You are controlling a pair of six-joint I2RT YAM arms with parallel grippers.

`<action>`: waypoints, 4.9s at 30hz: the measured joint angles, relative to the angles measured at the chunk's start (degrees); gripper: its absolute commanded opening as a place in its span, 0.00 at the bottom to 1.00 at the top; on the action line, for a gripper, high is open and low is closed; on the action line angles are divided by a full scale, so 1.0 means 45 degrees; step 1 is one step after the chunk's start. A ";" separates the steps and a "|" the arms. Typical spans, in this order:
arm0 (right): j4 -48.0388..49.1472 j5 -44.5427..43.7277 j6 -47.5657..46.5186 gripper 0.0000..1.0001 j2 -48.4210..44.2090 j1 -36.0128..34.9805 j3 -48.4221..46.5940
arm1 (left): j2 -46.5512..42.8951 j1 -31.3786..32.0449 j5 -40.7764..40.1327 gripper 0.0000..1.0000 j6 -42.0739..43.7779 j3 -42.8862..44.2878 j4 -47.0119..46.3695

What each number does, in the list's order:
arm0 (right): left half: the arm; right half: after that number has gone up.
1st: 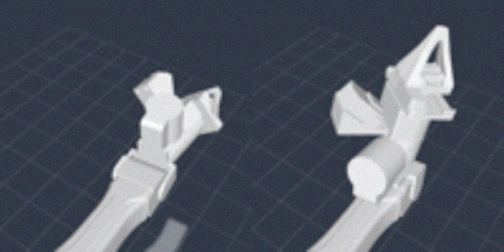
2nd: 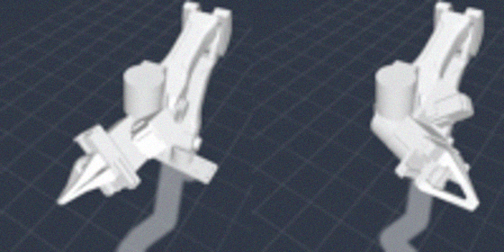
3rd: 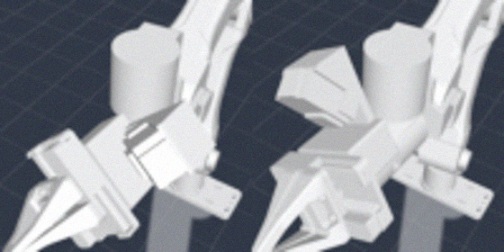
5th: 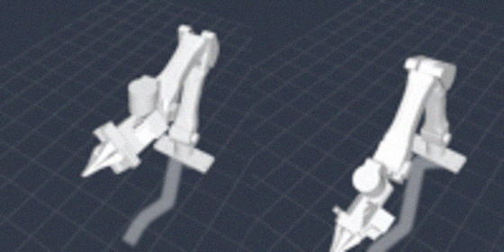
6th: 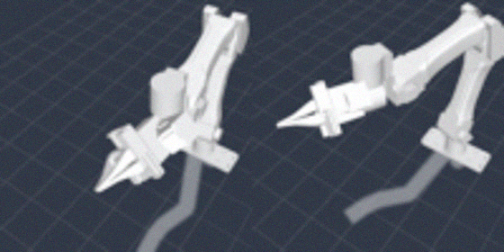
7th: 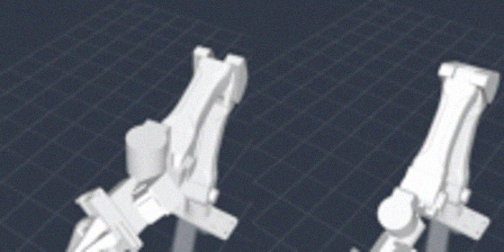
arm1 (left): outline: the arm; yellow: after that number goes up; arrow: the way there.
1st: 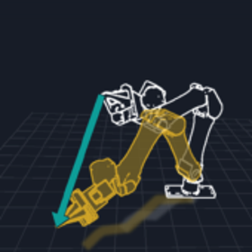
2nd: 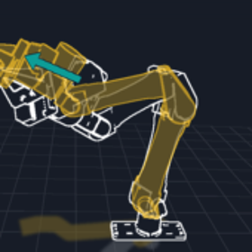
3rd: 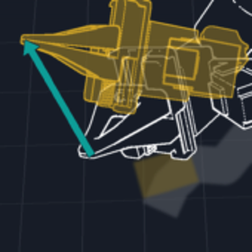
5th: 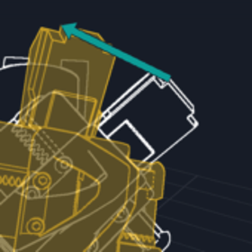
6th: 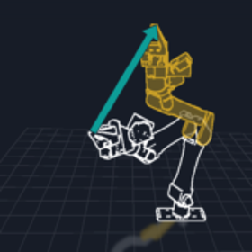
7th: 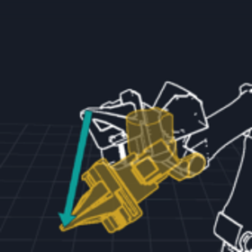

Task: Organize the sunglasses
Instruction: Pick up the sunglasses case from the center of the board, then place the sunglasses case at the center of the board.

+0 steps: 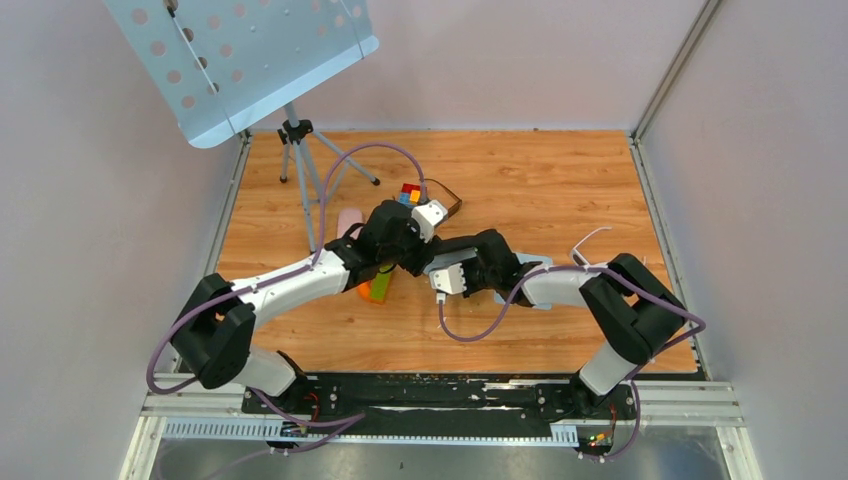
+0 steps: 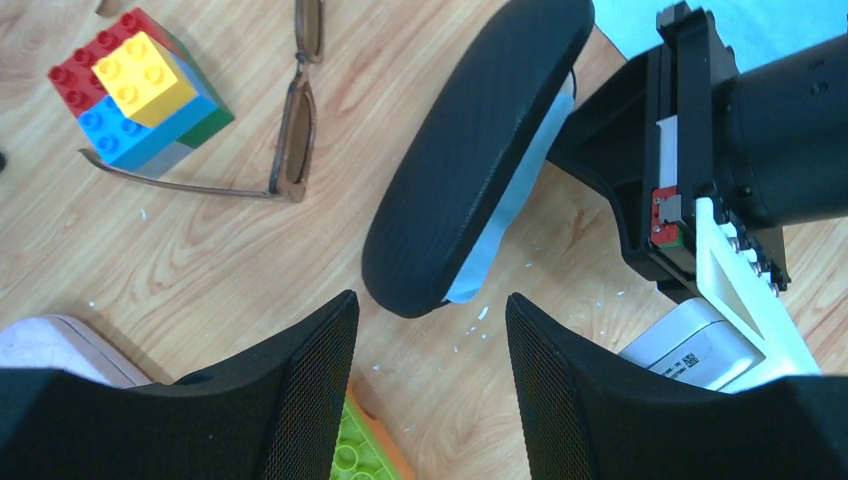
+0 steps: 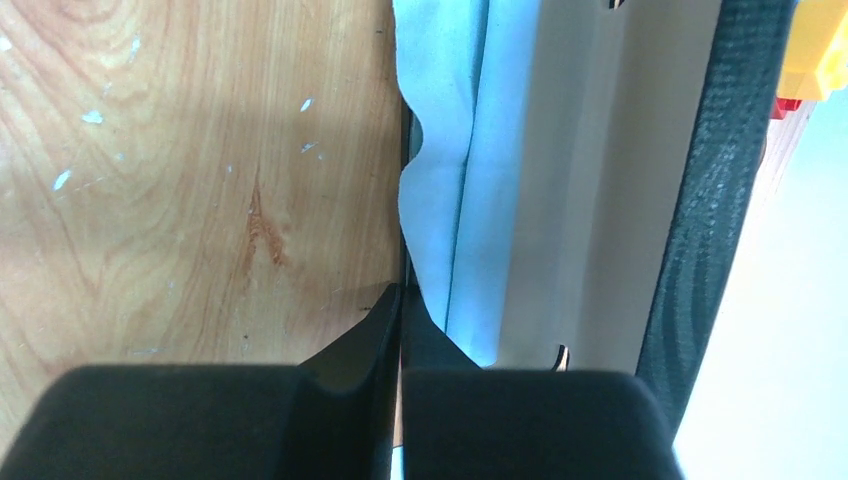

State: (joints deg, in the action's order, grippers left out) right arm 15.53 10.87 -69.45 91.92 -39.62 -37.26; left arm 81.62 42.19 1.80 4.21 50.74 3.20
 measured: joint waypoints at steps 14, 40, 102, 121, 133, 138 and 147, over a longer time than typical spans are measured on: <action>-0.1054 0.0165 0.0219 0.00 -0.0170 0.0000 -0.0423 | 0.0233 -0.0005 0.1049 0.58 0.0719 0.0000 0.0078; -0.4600 0.1583 0.0525 0.07 -0.1054 0.0015 -0.1423 | 0.3215 -0.0160 0.1637 0.08 0.2497 0.2006 0.1030; -0.7291 0.8718 1.0404 0.38 -0.4065 0.7169 -0.3449 | 0.1559 0.7096 -1.0166 0.00 1.3459 -0.5843 -1.4047; -0.6985 0.9525 1.0550 0.38 -0.4881 0.7227 -0.3162 | -0.3589 0.5663 -0.7553 0.00 0.8505 -0.4075 -0.7072; -0.7417 1.0656 1.1055 0.38 -0.4862 0.7227 -0.4328 | -0.3920 0.7237 -0.7567 0.00 0.9962 -0.3390 -0.4677; -0.7621 1.0666 1.0890 0.38 -0.4775 0.7227 -0.4318 | -0.3682 0.7572 -0.7640 0.00 1.1162 -0.3206 -0.4930; -0.8155 0.9972 0.9991 0.37 -0.4381 0.7227 -0.4405 | -0.3172 0.7567 -0.7946 0.00 1.1288 -0.3594 -0.5430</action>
State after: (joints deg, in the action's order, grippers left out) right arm -21.17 55.75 -24.49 72.20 -7.09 -57.08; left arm 67.35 76.25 -33.95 55.00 34.57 -21.23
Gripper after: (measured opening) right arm 0.376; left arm 0.118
